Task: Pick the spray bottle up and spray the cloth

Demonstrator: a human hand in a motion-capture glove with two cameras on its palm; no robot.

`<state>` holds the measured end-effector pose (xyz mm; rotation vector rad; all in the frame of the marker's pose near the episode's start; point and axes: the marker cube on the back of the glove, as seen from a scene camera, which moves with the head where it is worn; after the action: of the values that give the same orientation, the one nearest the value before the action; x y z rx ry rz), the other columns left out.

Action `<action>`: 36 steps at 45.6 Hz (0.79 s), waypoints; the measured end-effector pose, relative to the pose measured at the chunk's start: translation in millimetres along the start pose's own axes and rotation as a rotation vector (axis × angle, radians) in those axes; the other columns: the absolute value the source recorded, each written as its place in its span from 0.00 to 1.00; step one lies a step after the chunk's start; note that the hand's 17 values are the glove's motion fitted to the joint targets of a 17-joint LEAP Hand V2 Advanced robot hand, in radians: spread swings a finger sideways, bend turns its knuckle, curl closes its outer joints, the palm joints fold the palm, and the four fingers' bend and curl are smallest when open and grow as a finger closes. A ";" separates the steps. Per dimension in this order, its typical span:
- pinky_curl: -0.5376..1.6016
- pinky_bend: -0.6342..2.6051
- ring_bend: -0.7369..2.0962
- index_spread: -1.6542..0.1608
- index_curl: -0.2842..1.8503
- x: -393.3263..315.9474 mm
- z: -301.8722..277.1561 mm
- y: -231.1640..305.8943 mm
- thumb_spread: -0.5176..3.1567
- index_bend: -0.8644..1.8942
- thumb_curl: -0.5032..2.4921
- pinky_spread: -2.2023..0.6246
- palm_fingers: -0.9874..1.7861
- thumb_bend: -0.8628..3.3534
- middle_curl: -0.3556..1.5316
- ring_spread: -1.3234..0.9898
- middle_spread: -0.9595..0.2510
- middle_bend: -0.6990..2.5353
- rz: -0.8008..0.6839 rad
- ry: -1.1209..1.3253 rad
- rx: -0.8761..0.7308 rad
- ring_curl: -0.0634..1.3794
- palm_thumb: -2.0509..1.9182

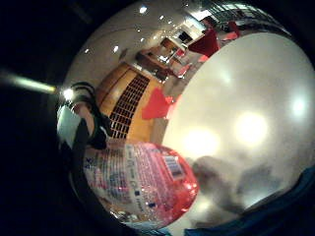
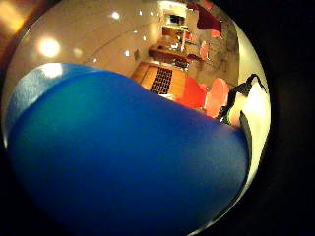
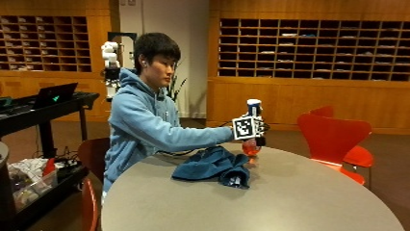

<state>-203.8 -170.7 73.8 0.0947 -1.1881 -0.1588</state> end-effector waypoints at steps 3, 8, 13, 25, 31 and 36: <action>0.44 0.34 0.44 0.80 0.37 2.5 1.8 -4.1 0.26 0.41 0.42 0.70 0.84 0.19 0.42 0.51 0.69 0.34 -0.005 0.008 0.001 0.33 0.72; 0.44 0.34 0.45 0.80 0.37 14.8 7.7 -23.5 0.27 0.40 0.42 0.70 0.85 0.19 0.42 0.51 0.69 0.34 -0.002 0.050 0.102 0.33 0.71; 0.44 0.35 0.45 0.80 0.37 21.8 12.3 -7.9 0.29 0.39 0.41 0.70 0.84 0.19 0.42 0.51 0.69 0.34 -0.002 0.070 -0.060 0.33 0.71; 0.44 0.34 0.42 0.78 0.34 -8.5 -5.6 -1.0 0.36 0.34 0.36 0.73 0.68 0.19 0.41 0.52 0.69 0.31 -0.050 0.053 -0.109 0.32 0.67; 0.43 0.34 0.41 0.76 0.31 -30.3 -41.2 16.2 0.37 0.33 0.34 0.76 0.61 0.19 0.40 0.53 0.70 0.30 -0.063 -0.015 -0.073 0.31 0.64; 0.43 0.34 0.41 0.75 0.28 -25.7 -73.9 37.6 0.37 0.34 0.32 0.77 0.61 0.19 0.40 0.53 0.70 0.29 -0.099 0.077 -0.068 0.30 0.63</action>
<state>-141.7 -130.0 28.7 0.0995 -1.1007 -0.2797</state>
